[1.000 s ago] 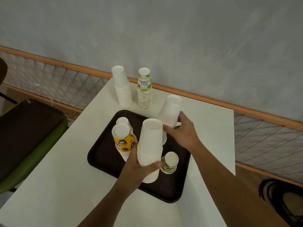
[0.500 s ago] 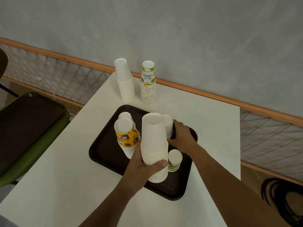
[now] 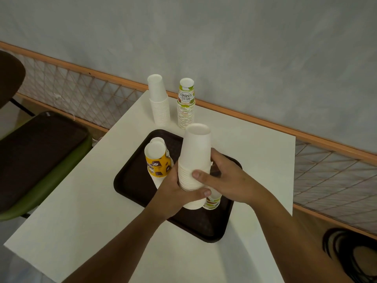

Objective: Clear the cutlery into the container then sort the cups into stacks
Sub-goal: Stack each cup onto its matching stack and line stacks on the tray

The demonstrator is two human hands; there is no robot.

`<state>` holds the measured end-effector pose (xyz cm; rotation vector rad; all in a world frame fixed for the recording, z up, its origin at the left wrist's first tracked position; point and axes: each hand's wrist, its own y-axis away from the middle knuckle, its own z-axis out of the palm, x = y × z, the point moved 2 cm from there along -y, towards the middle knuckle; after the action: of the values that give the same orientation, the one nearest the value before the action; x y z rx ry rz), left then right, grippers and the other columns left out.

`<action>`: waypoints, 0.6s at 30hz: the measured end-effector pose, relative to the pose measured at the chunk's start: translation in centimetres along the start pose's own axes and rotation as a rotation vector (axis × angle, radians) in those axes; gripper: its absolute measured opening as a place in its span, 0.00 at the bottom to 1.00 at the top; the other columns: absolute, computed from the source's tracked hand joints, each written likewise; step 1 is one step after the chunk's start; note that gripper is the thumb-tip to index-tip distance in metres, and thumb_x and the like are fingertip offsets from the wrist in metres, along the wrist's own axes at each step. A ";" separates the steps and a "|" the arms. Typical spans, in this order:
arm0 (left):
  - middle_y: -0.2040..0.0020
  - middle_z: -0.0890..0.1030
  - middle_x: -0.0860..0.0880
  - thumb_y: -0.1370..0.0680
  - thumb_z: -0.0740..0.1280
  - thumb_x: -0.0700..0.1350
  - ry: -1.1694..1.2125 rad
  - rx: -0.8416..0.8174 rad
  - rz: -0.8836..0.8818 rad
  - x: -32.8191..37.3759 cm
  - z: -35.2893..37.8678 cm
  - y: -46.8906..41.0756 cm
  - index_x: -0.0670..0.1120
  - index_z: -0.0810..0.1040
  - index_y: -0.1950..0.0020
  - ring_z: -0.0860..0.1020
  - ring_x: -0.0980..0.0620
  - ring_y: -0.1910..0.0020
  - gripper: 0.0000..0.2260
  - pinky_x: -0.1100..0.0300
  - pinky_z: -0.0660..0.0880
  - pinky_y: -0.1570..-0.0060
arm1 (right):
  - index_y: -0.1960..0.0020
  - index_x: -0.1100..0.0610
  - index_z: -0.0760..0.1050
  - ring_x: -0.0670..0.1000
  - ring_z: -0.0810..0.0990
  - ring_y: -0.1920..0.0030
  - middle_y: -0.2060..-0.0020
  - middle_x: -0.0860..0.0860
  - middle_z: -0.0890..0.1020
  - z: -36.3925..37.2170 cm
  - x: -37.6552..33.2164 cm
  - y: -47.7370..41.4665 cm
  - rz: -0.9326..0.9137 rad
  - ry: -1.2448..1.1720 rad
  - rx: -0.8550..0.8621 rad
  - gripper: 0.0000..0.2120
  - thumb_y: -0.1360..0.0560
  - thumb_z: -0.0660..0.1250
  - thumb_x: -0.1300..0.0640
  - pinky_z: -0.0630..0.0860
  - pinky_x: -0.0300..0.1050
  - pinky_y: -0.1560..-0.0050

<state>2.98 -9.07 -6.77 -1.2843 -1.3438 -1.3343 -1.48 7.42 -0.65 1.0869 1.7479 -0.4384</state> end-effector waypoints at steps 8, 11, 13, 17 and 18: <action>0.35 0.76 0.67 0.35 0.83 0.49 -0.142 0.117 0.081 -0.8 1.1 1.4 0.66 0.66 0.30 0.75 0.61 0.33 0.40 0.60 0.79 0.37 | 0.30 0.35 0.64 0.39 0.78 0.41 0.39 0.32 0.76 0.3 -0.7 0.8 -0.020 0.048 0.127 0.35 0.33 0.74 0.33 0.79 0.37 0.44; 0.30 0.74 0.64 0.34 0.81 0.52 -0.177 0.123 0.120 -1.2 1.2 1.3 0.64 0.64 0.26 0.73 0.55 0.29 0.42 0.55 0.77 0.34 | 0.30 0.38 0.66 0.39 0.78 0.41 0.40 0.33 0.77 0.6 -0.6 0.9 -0.032 0.070 0.182 0.36 0.33 0.78 0.37 0.79 0.38 0.43; 0.30 0.74 0.63 0.35 0.81 0.54 -0.201 0.135 0.131 -1.6 1.1 1.3 0.67 0.64 0.27 0.74 0.53 0.29 0.41 0.53 0.77 0.33 | 0.30 0.39 0.67 0.39 0.78 0.42 0.40 0.34 0.77 0.7 -0.8 1.1 -0.040 0.076 0.214 0.36 0.33 0.79 0.40 0.78 0.36 0.44; 0.37 0.73 0.71 0.35 0.82 0.51 -0.275 0.176 0.161 -1.3 0.8 1.4 0.69 0.64 0.32 0.73 0.68 0.35 0.39 0.71 0.74 0.39 | 0.30 0.42 0.68 0.40 0.78 0.42 0.40 0.36 0.77 0.8 -1.2 1.2 -0.056 0.069 0.241 0.35 0.32 0.78 0.41 0.77 0.35 0.45; 0.37 0.73 0.70 0.35 0.81 0.51 -0.271 0.172 0.162 -1.3 0.8 1.4 0.67 0.65 0.33 0.74 0.68 0.36 0.38 0.72 0.74 0.39 | 0.30 0.42 0.68 0.40 0.78 0.42 0.41 0.35 0.77 0.9 -1.3 1.2 -0.058 0.067 0.241 0.34 0.32 0.78 0.41 0.77 0.33 0.46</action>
<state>4.57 -8.54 -7.91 -1.4572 -1.4687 -0.9373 0.16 6.80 0.28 1.2340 1.8228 -0.6696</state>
